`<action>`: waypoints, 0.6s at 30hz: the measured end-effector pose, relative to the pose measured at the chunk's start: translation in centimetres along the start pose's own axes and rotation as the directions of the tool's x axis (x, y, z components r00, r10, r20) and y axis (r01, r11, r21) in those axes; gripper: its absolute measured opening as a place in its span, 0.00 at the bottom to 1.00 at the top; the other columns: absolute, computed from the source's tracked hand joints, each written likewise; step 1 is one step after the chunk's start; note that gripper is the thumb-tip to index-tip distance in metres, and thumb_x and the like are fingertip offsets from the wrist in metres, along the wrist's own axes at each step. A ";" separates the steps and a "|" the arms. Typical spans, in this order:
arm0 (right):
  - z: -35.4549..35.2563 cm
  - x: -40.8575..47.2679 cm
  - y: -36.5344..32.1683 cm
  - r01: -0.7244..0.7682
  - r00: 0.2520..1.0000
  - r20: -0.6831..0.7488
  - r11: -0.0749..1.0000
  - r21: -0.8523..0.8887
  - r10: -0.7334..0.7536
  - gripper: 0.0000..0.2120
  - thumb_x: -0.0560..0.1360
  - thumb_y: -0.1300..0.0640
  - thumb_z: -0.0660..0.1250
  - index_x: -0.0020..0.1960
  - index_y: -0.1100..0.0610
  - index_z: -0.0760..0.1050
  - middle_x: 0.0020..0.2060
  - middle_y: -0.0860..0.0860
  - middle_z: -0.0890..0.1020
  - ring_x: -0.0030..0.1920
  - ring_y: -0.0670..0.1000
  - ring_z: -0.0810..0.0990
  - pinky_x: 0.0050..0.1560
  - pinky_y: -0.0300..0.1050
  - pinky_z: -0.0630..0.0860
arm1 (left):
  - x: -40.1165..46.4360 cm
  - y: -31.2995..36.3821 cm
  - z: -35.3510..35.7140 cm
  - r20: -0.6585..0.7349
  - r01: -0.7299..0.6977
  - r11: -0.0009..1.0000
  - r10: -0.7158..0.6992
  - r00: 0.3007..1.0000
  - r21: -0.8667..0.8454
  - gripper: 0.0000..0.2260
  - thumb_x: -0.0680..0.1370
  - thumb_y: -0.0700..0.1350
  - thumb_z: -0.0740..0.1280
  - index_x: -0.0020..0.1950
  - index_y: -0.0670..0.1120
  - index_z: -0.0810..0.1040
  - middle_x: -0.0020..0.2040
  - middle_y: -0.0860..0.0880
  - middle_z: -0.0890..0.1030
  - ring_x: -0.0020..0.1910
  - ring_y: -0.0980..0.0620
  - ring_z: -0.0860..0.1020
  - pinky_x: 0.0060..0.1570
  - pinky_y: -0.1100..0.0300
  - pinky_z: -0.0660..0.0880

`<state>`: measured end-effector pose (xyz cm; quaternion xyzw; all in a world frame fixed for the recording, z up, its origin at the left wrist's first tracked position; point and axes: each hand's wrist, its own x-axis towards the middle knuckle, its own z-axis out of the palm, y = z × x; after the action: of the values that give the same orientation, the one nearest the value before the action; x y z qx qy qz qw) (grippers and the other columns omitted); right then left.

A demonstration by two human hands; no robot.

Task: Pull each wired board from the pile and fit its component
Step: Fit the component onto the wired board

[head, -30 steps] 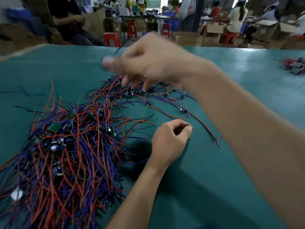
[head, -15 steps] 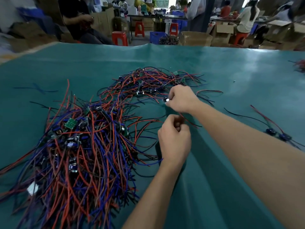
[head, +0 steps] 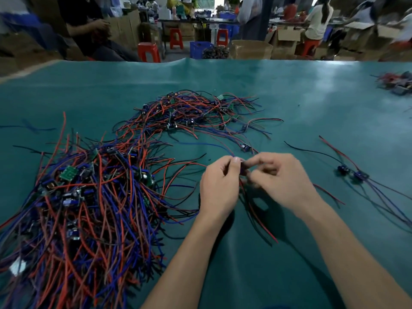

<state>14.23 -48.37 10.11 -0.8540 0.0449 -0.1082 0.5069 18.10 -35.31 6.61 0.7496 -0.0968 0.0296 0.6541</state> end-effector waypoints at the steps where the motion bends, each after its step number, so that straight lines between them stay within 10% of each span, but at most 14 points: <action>1: -0.4 0.3 0.2 -0.015 0.997 -0.074 0.998 0.066 0.019 0.08 0.67 0.55 0.69 0.43 0.47 0.84 0.31 0.50 0.84 0.31 0.50 0.78 0.36 0.47 0.75 | -0.1 0.1 0.1 0.042 0.009 1.000 -0.009 0.999 -0.001 0.18 0.77 0.59 0.59 0.49 0.49 0.83 0.40 0.49 0.85 0.45 0.42 0.82 0.52 0.41 0.79; 9: -0.9 0.2 0.3 -0.225 0.972 0.176 0.849 0.479 0.158 0.07 0.74 0.57 0.73 0.48 0.60 0.86 0.40 0.58 0.83 0.36 0.53 0.78 0.38 0.45 0.71 | -0.6 0.6 -0.4 0.320 -0.037 0.999 0.032 0.947 0.010 0.18 0.76 0.61 0.61 0.51 0.50 0.82 0.43 0.50 0.86 0.50 0.41 0.83 0.58 0.37 0.77; 18: -1.6 1.0 1.1 -0.043 0.963 -0.223 0.901 0.432 0.153 0.06 0.75 0.60 0.74 0.40 0.58 0.86 0.35 0.55 0.83 0.32 0.48 0.74 0.31 0.39 0.68 | -0.6 0.2 0.0 0.324 -0.042 0.995 0.010 0.946 0.092 0.12 0.76 0.58 0.61 0.50 0.57 0.82 0.34 0.51 0.85 0.31 0.50 0.76 0.50 0.40 0.78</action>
<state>14.86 -50.44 10.03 -0.6996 0.1274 -0.1967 0.6750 17.51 -35.28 6.67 0.7742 -0.2108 -0.0801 0.5914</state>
